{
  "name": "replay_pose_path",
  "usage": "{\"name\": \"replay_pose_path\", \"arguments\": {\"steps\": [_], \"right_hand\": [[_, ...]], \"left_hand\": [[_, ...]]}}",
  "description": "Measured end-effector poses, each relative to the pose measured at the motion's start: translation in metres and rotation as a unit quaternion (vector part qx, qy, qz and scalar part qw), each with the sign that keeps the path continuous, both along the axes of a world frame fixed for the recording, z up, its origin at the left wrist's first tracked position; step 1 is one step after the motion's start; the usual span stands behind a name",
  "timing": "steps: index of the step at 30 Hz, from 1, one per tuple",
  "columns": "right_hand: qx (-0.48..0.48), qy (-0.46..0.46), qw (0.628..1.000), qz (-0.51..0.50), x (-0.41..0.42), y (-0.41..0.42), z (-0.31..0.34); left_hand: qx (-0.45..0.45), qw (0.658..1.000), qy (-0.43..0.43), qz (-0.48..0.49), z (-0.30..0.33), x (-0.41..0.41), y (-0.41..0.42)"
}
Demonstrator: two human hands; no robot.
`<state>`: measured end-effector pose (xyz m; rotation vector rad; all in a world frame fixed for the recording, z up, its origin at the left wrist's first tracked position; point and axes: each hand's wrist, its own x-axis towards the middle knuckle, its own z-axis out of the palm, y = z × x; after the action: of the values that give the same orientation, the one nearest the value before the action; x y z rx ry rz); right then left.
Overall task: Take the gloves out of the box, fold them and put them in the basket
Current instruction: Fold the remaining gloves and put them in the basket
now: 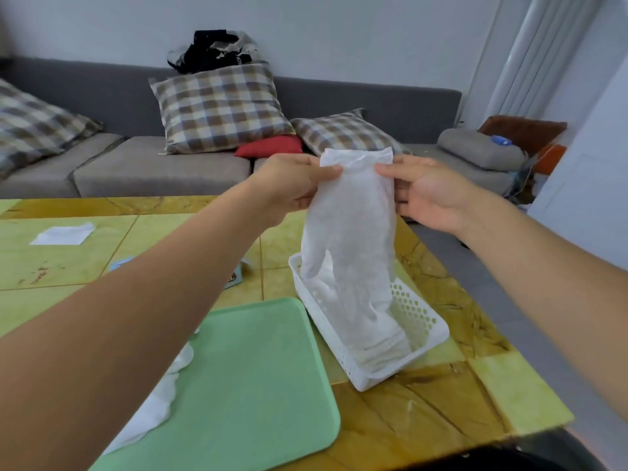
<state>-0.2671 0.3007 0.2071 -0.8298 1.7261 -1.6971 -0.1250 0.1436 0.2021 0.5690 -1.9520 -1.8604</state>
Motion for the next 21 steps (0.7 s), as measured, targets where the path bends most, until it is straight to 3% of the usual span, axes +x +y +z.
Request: {"name": "replay_pose_path", "arguments": {"steps": [5, 8, 11, 15, 18, 21], "right_hand": [[-0.074, 0.081, 0.994, 0.008, -0.029, -0.014, 0.005], [-0.038, 0.125, 0.991, 0.017, -0.037, -0.006, -0.031], [0.058, 0.205, 0.976, 0.039, -0.040, 0.019, -0.089], [0.184, 0.306, 0.927, 0.114, -0.029, 0.055, -0.142], [0.226, 0.337, 0.904, 0.136, -0.017, 0.073, -0.156], [0.265, 0.380, 0.870, 0.167, -0.013, 0.084, -0.160]], "left_hand": [[-0.053, 0.992, 0.113, 0.010, 0.004, -0.017, -0.020], [-0.097, 0.993, 0.065, -0.003, -0.034, -0.021, -0.021], [-0.164, 0.985, 0.007, -0.046, -0.102, -0.017, -0.010], [-0.299, 0.945, -0.033, -0.129, -0.165, -0.009, 0.013], [-0.368, 0.917, -0.039, -0.151, -0.178, 0.000, 0.033], [-0.453, 0.860, -0.089, -0.217, -0.171, 0.009, 0.046]]}}
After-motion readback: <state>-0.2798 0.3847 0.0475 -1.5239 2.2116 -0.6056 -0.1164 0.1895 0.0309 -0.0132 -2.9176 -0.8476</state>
